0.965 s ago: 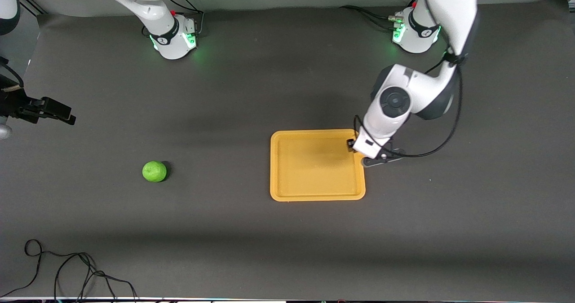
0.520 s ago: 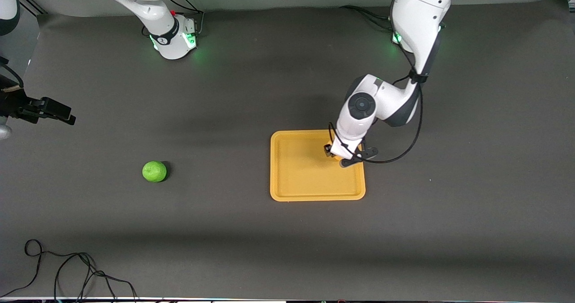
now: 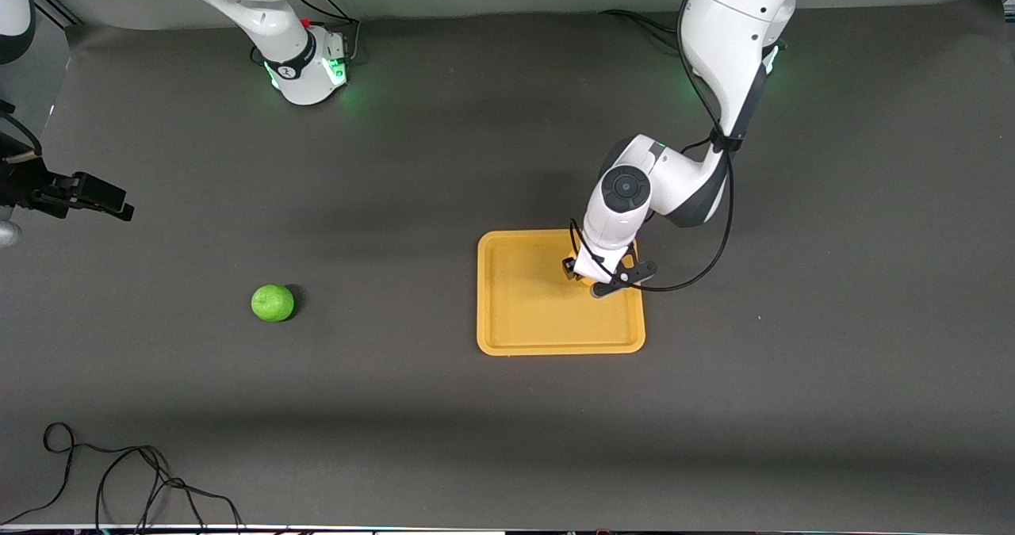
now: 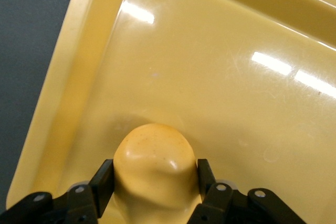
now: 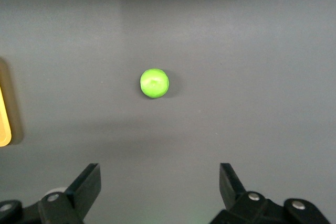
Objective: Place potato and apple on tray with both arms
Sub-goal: 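Open the left gripper to release the potato and withdraw it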
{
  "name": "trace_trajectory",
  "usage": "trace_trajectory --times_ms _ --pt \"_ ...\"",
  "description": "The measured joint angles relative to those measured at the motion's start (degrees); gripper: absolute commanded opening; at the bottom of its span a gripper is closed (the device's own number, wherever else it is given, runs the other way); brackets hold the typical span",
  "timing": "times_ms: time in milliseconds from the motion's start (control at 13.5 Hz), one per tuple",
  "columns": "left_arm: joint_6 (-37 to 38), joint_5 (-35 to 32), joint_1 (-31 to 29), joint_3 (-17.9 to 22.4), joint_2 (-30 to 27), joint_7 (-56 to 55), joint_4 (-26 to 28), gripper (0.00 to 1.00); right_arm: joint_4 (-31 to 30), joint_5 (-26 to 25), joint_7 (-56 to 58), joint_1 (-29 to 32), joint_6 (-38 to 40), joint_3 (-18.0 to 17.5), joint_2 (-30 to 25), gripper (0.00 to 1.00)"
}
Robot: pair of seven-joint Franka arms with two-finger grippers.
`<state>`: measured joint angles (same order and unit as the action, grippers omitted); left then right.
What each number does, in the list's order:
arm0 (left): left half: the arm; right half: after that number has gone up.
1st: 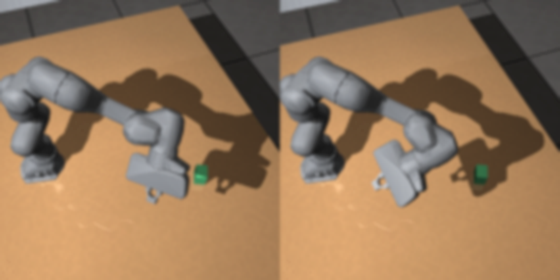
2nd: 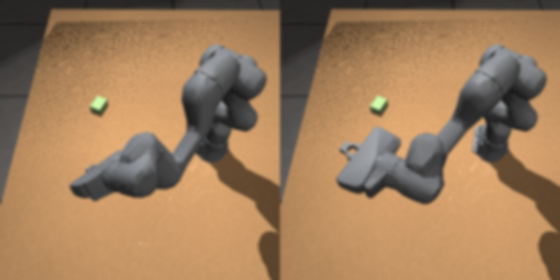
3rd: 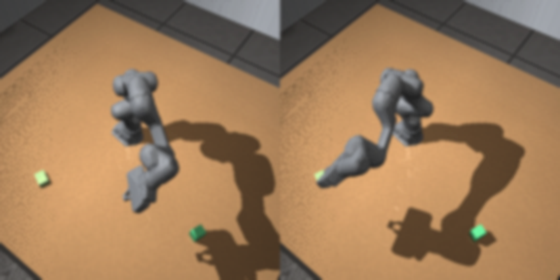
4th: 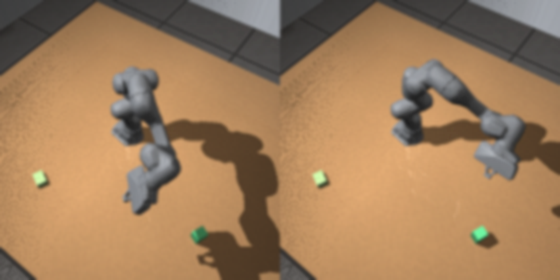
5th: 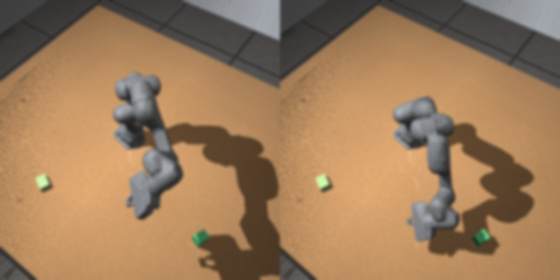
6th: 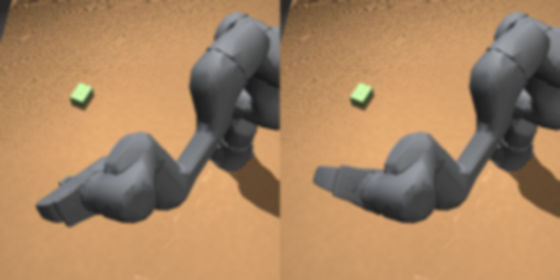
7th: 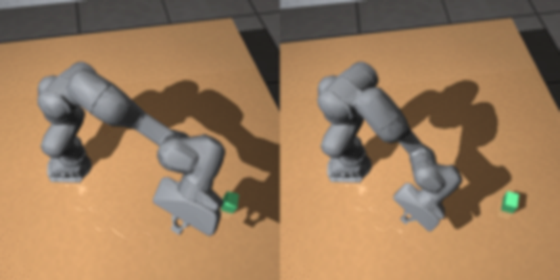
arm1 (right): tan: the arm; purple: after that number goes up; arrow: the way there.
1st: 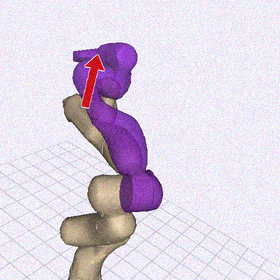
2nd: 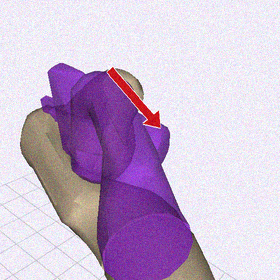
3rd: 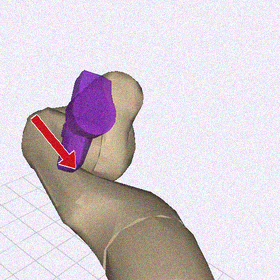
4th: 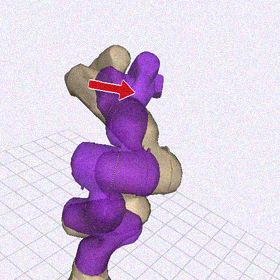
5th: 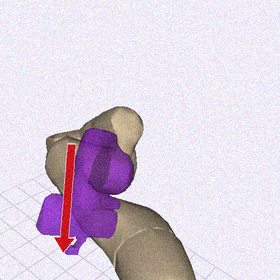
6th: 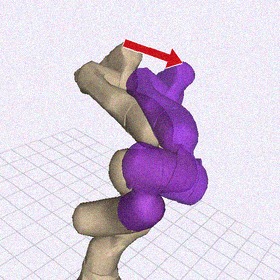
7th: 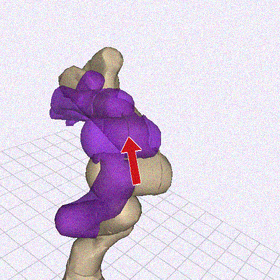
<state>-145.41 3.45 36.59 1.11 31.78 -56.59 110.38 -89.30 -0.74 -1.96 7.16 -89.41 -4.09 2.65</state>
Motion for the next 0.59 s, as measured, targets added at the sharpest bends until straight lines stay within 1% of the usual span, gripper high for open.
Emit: trace_trajectory --times_ms 74,148,371,445,520,594 --pt "-0.1 0.0 0.0 0.0 0.0 0.0 0.0 0.98 0.0 0.0 0.0 0.1 0.0 0.0 0.1 1.0" --pt "-0.5 0.0 0.0 0.1 0.2 0.0 0.0 0.99 0.0 0.0 0.0 0.1 0.0 0.0 0.1 1.0" --pt "-0.5 -0.2 -0.2 1.0 0.9 0.6 -0.2 0.98 0.0 0.0 0.0 0.2 0.0 0.0 0.3 1.0" --pt "1.0 -0.3 -0.5 1.7 0.5 2.5 -0.9 0.98 0.0 0.0 0.0 0.2 0.0 0.0 0.3 1.0" --pt "4.9 -0.3 -1.5 2.2 -0.4 5.6 -2.5 0.97 0.0 0.0 0.0 0.2 0.0 0.0 0.3 1.0" --pt "11.2 -0.3 -3.0 2.5 -1.9 8.9 -5.1 0.96 0.0 0.0 0.0 0.2 0.0 0.0 0.3 1.0"
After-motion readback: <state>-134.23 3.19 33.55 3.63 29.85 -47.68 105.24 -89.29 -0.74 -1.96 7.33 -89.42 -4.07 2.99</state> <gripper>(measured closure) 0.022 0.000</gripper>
